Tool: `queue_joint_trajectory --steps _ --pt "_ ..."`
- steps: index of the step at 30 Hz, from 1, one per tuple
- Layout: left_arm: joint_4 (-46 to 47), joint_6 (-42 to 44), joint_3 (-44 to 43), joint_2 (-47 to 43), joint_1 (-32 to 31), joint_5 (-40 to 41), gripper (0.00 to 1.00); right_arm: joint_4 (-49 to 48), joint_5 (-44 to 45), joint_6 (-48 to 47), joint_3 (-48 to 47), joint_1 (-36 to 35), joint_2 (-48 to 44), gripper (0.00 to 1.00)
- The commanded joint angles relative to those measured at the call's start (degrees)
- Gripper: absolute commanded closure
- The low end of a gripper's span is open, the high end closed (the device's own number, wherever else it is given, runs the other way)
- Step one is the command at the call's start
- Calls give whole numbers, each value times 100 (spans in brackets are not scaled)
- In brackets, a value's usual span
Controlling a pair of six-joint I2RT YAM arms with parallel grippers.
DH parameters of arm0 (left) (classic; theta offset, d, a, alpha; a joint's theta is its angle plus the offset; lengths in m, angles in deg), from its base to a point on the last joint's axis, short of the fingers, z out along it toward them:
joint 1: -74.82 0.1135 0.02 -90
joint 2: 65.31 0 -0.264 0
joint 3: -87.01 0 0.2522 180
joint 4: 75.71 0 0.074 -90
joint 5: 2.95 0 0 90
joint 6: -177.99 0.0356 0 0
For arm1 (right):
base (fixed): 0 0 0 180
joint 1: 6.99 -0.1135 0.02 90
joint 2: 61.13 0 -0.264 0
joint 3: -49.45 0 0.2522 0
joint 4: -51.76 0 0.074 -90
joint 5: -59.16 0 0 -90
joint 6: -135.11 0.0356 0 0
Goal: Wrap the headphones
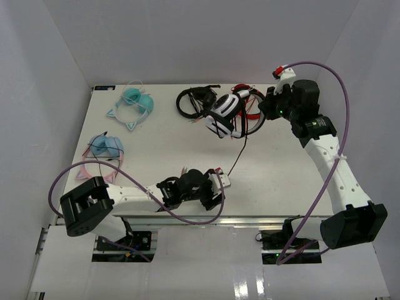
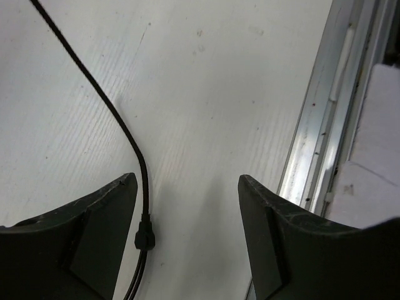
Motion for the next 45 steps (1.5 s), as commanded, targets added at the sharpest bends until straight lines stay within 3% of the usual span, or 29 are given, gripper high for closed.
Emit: queue_joint_trajectory --steps 1,9,14,18,20,23,24,26,32,38,45 --pt "821 676 249 255 12 296 23 -361 -2125 -424 -167 185 -375 92" --pt "1829 1046 457 820 49 1047 21 -361 -2602 -500 -87 325 -437 92" --pt "1760 1171 -15 1499 168 834 22 -382 -2707 -371 -57 359 -446 92" --pt "1381 1240 -471 2069 298 675 29 -386 -2765 -307 -4 391 -540 92" --pt "1210 1263 -600 2256 348 637 37 -386 -2807 -296 19 396 -583 92" --pt "1079 1193 -608 2330 509 635 87 -372 -2882 -267 35 404 -658 92" --pt "1068 1174 -576 2307 561 628 95 -370 -2903 -265 35 410 -672 92" --pt "1031 1134 -472 2221 687 350 100 -361 -2961 -265 27 421 -709 92" --pt "1350 1022 238 1533 1453 -486 100 -257 -3319 -326 -149 521 -1006 92" --pt "1455 1221 832 457 2212 -1525 100 199 -2965 -1146 -120 577 -1251 92" --pt "175 1692 3 617 2707 -1757 100 1181 -3932 -2772 -117 632 -1380 92"
